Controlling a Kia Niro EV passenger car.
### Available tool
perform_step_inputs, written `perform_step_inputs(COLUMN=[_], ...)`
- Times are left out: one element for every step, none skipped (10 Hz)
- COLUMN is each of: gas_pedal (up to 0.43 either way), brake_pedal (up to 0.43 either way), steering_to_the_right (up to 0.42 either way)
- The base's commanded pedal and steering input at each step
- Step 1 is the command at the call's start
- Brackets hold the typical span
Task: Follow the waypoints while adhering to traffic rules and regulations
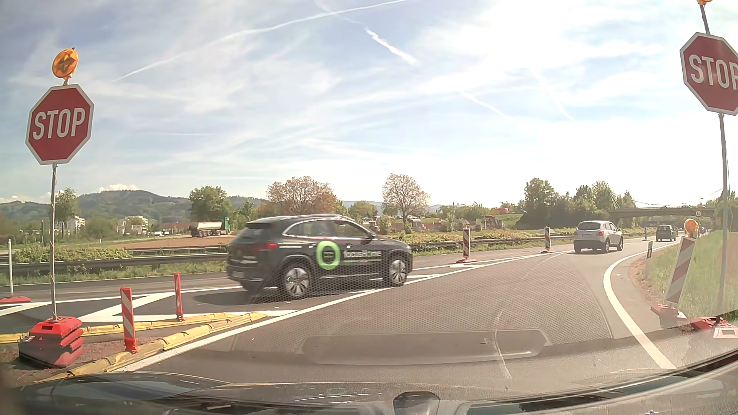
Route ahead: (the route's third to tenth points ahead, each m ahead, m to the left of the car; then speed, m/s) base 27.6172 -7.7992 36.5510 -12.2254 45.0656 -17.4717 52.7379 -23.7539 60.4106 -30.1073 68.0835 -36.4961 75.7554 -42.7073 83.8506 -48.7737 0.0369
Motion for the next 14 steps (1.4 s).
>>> perform_step_inputs(gas_pedal=[0.000, 0.000, 0.000, 0.000, 0.000, 0.000, 0.000, 0.000, 0.000, 0.000, 0.000, 0.000, 0.008, 0.020], brake_pedal=[0.274, 0.262, 0.171, 0.000, 0.000, 0.000, 0.000, 0.000, 0.000, 0.000, 0.000, 0.000, 0.000, 0.000], steering_to_the_right=[0.191, 0.191, 0.191, 0.191, 0.191, 0.191, 0.191, 0.191, 0.191, 0.191, 0.191, 0.191, 0.191, 0.191])
